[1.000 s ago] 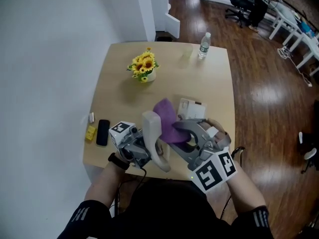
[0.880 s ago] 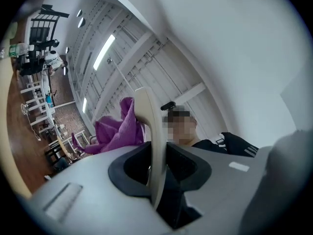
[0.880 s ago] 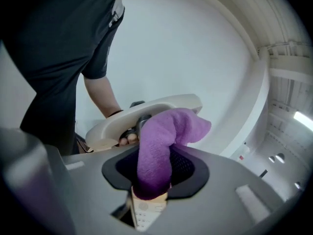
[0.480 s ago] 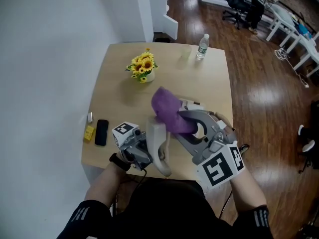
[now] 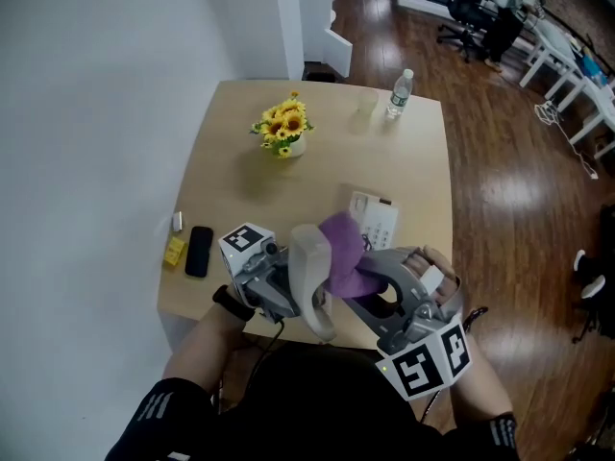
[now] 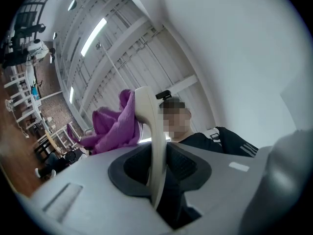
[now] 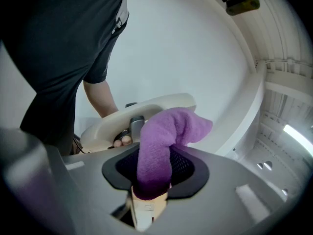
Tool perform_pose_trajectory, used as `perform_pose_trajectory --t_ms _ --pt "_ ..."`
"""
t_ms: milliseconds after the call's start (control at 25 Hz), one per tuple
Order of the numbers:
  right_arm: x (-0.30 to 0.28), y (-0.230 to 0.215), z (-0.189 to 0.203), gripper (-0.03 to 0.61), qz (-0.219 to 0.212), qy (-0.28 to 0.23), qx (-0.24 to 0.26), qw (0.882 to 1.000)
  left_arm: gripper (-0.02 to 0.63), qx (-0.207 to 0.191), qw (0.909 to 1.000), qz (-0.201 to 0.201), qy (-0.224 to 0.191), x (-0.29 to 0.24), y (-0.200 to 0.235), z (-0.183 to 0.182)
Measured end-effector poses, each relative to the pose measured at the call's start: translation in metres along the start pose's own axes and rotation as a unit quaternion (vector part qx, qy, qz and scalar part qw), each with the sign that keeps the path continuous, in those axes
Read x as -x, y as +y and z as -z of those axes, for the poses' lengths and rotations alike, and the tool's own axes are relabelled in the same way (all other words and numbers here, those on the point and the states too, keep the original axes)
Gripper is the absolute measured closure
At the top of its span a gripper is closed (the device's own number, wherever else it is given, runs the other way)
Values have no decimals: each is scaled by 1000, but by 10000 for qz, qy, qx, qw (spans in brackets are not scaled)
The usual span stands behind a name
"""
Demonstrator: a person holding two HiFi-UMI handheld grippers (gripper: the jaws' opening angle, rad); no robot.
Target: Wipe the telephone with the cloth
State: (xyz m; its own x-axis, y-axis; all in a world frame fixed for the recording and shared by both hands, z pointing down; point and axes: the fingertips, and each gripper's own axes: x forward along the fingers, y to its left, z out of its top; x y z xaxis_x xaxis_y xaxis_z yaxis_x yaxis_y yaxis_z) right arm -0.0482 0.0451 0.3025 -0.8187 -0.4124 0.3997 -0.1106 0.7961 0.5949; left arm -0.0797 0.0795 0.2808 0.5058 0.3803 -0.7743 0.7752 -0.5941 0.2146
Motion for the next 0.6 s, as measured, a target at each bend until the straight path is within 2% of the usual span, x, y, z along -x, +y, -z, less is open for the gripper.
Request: perform_pose_trajectory --t_ms 160,240,440,600 --pt "6 7 14 443 -65 34 -570 9983 523 -237 9996 -96 135 -4 -1 -11" --pt "10 7 20 443 -32 84 -683 9976 523 -325 9992 -102 218 -7 -3 -18" --pt "12 14 20 443 -127 65 -255 9996 523 -459 9980 -126 405 -13 -2 -26" --pt "3 34 19 443 -494 100 151 9986 523 -529 9979 -52 376 -15 -3 -31"
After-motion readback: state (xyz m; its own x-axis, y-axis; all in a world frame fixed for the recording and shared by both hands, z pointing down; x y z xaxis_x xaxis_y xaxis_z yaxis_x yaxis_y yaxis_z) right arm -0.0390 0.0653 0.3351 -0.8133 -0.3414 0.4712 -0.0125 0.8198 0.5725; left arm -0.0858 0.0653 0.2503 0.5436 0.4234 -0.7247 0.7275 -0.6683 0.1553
